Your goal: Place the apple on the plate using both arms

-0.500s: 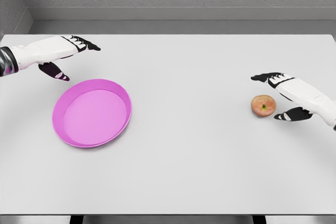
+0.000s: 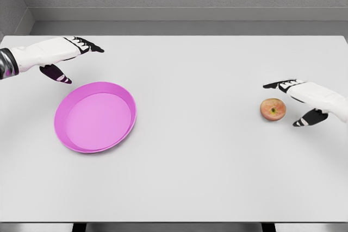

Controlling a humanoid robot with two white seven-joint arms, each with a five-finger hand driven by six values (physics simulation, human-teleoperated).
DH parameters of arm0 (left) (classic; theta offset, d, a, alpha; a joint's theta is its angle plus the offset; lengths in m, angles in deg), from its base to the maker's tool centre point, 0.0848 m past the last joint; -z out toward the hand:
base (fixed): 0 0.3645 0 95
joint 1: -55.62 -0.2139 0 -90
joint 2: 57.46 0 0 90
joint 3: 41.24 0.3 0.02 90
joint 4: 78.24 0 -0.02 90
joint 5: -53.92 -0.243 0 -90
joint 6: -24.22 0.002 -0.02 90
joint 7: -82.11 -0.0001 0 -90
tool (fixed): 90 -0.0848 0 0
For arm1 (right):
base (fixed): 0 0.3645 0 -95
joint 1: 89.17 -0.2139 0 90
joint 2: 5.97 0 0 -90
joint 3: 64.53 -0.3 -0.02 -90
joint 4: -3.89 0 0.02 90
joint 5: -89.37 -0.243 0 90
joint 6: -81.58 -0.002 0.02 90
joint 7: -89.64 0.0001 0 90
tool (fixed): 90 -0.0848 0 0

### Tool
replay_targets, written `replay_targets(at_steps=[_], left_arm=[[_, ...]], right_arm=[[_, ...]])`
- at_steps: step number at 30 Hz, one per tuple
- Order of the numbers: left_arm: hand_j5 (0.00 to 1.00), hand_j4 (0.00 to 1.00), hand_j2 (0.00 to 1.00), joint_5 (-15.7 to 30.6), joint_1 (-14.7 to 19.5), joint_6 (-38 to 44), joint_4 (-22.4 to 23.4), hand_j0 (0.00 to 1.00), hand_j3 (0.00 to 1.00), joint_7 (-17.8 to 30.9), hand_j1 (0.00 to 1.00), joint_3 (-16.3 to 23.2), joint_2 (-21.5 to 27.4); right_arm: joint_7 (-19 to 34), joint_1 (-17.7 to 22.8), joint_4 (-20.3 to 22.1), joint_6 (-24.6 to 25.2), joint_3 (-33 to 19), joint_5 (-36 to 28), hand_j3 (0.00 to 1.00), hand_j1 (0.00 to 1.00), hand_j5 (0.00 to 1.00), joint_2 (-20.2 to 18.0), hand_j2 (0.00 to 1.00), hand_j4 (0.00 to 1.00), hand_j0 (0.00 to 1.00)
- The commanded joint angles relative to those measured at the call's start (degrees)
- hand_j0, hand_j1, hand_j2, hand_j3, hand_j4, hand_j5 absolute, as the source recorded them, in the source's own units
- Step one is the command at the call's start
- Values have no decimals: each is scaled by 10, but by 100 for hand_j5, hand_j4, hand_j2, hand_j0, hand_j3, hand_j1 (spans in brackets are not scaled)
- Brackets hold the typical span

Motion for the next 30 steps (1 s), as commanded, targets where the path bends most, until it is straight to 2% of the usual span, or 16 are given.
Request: replay_targets(at_steps=[1,4,6,11,14,24,25,29,30], left_arm=[[100,100,100,3,0,1,0,100,100,0,100,-1,0],[100,100,100,3,0,1,0,100,100,0,100,-1,0],[100,100,100,3,0,1,0,100,100,0,100,-1,0],[100,100,100,3,0,1,1,100,100,0,100,-2,0],[100,100,100,3,0,1,3,100,100,0,100,-2,0],[100,100,100,3,2,1,8,100,100,1,100,-3,-2],[100,100,100,3,2,1,8,100,100,1,100,-3,-2],[100,100,100,4,1,1,8,100,100,0,100,-3,-1],[100,100,100,4,0,1,7,100,100,0,100,-3,-1]], right_arm=[[28,0,1,2,7,-2,100,100,100,-1,100,100,100],[60,-18,-3,10,8,-3,100,100,100,-1,100,100,100],[92,-37,-2,53,17,-2,100,100,100,2,100,100,100],[95,-76,-18,63,60,-2,100,100,100,13,100,100,100],[95,-123,-35,89,114,-2,100,100,100,33,100,100,100],[95,-125,-38,90,125,-2,100,100,100,37,100,100,100],[95,-125,-38,90,125,-2,98,98,98,37,98,98,98],[95,-125,-38,90,131,-2,78,78,78,37,78,78,78],[95,-125,-38,89,131,-2,60,60,60,37,60,60,60]])
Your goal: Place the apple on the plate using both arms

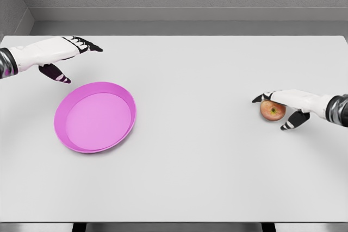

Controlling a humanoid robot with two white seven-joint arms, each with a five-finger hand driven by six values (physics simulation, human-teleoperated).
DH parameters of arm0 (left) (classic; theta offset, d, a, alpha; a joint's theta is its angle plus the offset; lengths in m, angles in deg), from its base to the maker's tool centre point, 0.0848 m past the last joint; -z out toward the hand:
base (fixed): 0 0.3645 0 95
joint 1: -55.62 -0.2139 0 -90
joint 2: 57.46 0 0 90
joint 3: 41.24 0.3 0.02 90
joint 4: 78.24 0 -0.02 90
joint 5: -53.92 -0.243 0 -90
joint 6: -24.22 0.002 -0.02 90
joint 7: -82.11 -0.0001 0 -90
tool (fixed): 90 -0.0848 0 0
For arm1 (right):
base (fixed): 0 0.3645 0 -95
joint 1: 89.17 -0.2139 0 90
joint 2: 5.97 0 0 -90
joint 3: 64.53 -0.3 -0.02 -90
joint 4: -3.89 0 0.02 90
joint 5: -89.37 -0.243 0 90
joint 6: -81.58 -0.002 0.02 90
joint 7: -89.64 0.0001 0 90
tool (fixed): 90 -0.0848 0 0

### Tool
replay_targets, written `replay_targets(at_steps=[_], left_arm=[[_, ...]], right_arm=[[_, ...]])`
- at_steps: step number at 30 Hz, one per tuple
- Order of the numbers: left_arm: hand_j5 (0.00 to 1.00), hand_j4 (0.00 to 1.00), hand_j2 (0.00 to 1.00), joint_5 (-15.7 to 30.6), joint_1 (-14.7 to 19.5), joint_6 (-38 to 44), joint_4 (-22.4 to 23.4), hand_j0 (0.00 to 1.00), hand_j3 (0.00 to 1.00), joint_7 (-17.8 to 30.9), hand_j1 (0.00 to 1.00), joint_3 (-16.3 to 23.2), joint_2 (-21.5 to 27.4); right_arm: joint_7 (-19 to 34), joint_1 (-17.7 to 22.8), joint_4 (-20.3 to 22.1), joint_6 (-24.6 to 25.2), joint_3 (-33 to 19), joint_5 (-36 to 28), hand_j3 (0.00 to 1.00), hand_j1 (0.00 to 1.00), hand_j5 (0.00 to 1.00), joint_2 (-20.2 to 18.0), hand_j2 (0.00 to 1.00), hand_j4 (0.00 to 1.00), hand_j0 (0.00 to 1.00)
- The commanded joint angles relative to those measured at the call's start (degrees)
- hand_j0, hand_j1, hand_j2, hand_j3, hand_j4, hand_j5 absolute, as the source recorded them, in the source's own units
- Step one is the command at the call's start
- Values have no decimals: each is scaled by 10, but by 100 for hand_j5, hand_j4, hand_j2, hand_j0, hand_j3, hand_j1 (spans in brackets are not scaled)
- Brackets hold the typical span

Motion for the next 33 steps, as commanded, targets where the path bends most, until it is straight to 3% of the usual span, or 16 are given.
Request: replay_targets(at_steps=[1,8,25,33], left_arm=[[100,100,100,4,-1,1,0,100,100,0,100,-1,1],[100,100,100,4,-1,1,-1,100,100,0,100,-2,1],[100,100,100,4,0,1,0,100,100,0,100,-6,3],[100,100,100,4,-1,1,-1,100,100,-1,100,-6,3]], right_arm=[[1,0,0,-1,3,0,57,57,57,0,57,57,57],[2,1,1,-3,3,0,43,43,43,-1,43,43,43],[0,-35,35,-5,-6,-1,43,43,43,2,43,43,43],[1,-47,65,-8,-3,0,43,43,43,59,43,43,43]])
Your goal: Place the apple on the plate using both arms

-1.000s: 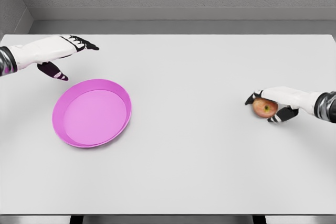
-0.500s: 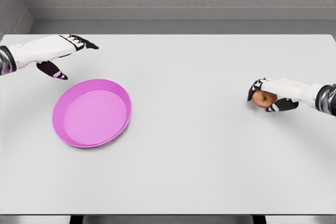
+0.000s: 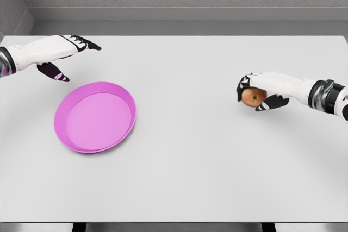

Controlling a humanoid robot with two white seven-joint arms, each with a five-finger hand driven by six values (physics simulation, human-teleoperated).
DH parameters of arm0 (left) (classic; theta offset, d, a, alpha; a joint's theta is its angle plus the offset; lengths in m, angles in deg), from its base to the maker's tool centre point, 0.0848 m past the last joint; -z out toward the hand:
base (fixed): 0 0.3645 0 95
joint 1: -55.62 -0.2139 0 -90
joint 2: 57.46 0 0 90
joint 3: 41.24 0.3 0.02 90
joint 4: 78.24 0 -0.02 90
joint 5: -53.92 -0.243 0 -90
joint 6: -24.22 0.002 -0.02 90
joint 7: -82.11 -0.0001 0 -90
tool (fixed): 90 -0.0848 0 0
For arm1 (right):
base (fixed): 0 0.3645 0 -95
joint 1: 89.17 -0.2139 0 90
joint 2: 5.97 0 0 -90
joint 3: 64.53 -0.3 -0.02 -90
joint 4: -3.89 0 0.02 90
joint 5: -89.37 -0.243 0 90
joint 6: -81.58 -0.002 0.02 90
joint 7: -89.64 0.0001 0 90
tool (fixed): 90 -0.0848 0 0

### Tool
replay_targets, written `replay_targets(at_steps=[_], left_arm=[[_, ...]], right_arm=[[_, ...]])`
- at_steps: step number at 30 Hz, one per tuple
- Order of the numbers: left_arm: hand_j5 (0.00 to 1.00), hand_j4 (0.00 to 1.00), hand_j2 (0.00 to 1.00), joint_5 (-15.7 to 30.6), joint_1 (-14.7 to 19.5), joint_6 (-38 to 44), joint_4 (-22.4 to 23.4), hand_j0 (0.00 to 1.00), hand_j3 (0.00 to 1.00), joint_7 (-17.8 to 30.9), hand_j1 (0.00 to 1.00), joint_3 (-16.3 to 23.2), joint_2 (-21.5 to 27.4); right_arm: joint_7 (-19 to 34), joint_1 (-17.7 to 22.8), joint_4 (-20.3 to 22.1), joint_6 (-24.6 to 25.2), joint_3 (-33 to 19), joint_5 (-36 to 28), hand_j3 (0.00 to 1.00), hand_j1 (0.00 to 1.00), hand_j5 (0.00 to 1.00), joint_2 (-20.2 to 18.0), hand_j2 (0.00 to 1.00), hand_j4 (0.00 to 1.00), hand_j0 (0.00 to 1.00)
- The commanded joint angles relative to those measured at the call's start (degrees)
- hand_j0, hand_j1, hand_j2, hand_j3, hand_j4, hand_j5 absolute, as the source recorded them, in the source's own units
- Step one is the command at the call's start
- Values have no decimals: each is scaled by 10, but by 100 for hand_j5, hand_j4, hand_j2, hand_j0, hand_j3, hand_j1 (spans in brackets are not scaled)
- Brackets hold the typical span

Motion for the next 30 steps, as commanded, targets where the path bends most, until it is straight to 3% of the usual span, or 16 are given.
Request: replay_targets(at_steps=[1,14,28,30], left_arm=[[100,100,100,4,0,1,0,100,100,-1,100,-1,0],[100,100,100,4,-1,1,1,100,100,-1,100,-1,0],[100,100,100,4,-1,1,1,100,100,-1,100,-2,0],[100,100,100,4,-1,1,0,100,100,-1,100,-2,0]], right_arm=[[0,0,12,-1,2,-3,43,43,43,21,43,43,43],[0,-4,22,-11,26,-3,44,44,44,114,44,44,44],[-1,-35,19,-7,62,-3,45,45,45,147,45,45,45],[-1,-35,18,-5,60,-3,100,100,100,146,100,100,100]])
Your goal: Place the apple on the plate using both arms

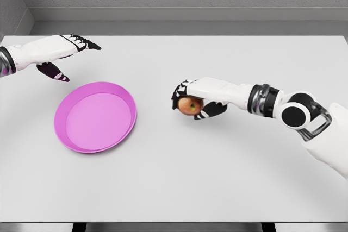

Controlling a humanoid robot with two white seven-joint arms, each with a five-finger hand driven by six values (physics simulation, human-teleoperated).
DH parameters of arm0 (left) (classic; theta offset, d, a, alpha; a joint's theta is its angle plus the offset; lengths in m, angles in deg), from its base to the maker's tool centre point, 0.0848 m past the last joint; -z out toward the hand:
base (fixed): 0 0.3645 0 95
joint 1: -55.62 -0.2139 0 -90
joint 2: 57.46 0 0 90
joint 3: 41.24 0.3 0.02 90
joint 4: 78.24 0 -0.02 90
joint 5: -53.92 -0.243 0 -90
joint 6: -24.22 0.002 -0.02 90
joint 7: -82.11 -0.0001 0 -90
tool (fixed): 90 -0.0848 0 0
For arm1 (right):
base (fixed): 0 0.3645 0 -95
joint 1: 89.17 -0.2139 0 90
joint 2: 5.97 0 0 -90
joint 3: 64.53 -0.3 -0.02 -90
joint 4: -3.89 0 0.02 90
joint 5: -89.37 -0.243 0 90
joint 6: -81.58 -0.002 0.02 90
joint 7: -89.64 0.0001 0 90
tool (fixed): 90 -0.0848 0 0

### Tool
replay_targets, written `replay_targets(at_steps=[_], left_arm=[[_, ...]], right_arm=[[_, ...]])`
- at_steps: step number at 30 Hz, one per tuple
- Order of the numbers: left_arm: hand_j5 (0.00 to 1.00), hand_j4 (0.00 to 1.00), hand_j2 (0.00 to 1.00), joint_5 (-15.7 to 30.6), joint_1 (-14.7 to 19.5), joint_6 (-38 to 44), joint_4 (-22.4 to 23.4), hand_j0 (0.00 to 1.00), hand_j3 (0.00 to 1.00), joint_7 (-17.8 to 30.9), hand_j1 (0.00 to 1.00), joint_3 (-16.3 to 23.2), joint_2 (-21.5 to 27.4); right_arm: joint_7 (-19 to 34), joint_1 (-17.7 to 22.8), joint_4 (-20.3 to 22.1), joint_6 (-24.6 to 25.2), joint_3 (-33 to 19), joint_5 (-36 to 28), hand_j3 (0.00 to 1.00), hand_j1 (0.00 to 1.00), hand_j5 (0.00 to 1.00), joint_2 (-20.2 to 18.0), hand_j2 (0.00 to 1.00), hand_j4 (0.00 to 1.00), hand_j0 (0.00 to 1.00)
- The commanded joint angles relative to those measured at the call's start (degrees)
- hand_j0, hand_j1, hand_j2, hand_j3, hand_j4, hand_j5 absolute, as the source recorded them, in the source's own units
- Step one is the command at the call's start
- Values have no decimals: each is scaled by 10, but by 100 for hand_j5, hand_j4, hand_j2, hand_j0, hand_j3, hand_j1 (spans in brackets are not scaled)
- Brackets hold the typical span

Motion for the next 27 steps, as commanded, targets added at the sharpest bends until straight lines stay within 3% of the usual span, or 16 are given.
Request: replay_targets(at_steps=[1,15,17,21,27], left_arm=[[100,100,100,4,0,1,0,100,100,0,100,-1,0],[100,100,100,4,-1,1,0,100,100,0,100,0,0],[100,100,100,4,-1,1,-1,100,100,0,100,0,0],[100,100,100,4,-2,1,-7,100,100,0,100,2,-2],[100,100,100,-25,4,1,-64,100,100,0,100,19,-43]], right_arm=[[-1,0,-1,2,0,-2,100,100,100,0,100,100,100],[-1,-2,2,-3,-5,-1,100,100,100,-7,100,100,100],[-1,-6,2,-4,-42,-1,100,100,100,-31,100,100,100],[-1,2,-6,-2,-131,-1,100,100,100,-133,100,100,100],[-3,2,-37,-4,-167,-4,100,100,100,-206,100,100,100]])
